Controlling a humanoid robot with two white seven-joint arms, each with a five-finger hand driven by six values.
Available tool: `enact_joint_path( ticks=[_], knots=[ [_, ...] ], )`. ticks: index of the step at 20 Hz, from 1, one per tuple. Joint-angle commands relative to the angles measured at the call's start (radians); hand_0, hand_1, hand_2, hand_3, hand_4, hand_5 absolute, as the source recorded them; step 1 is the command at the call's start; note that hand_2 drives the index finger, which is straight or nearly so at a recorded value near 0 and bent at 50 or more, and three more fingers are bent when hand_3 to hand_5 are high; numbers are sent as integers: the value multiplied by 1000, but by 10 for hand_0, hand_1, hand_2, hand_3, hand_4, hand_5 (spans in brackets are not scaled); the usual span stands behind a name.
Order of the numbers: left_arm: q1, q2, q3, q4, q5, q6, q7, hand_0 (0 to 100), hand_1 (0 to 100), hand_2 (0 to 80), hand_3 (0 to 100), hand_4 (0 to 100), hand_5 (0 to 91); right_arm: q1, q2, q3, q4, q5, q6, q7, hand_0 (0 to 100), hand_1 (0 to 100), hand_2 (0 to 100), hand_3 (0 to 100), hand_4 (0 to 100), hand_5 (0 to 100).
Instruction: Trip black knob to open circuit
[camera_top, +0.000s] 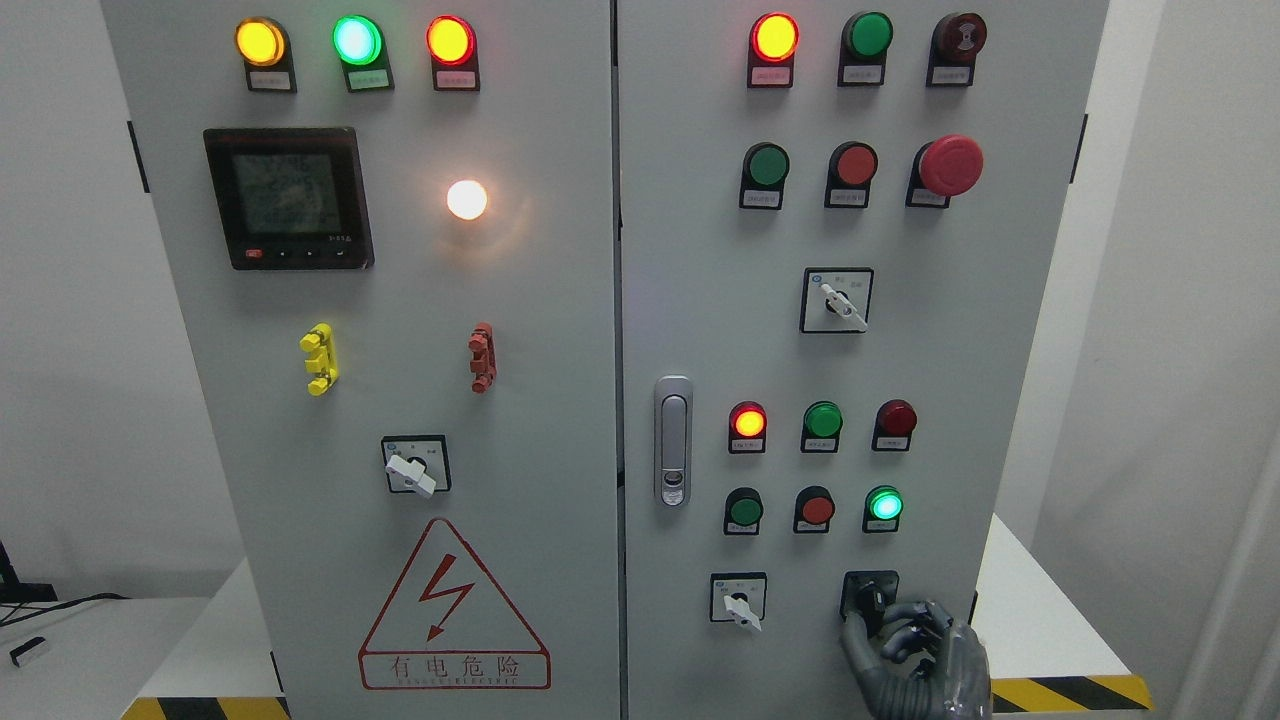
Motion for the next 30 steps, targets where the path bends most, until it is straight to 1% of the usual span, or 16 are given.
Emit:
enact_joint_path(
  ticks=[1, 7, 27, 30],
  knots=[
    [0, 1, 0, 0, -31, 0, -1, 120, 389, 0, 0, 0, 0, -1, -2, 0, -2, 23, -2, 1, 305, 842, 520, 841, 823, 926],
    [0, 1, 0, 1, -31, 0, -1, 120, 389, 0, 0, 0, 0, -1, -3, -5, -2, 26, -14, 1, 306, 848, 519, 841, 821, 926],
    [0, -1, 0, 1, -31, 0, -1, 120, 389, 0, 0, 0, 0, 9, -6, -8, 7, 34, -16, 2, 321, 865, 503, 825, 817, 925],
    [0, 1, 0, 0, -31, 0, -1, 120, 389, 0, 0, 0, 0, 9, -6, -8, 7, 32, -16, 1, 300, 859, 508, 830, 821, 924]
  ],
)
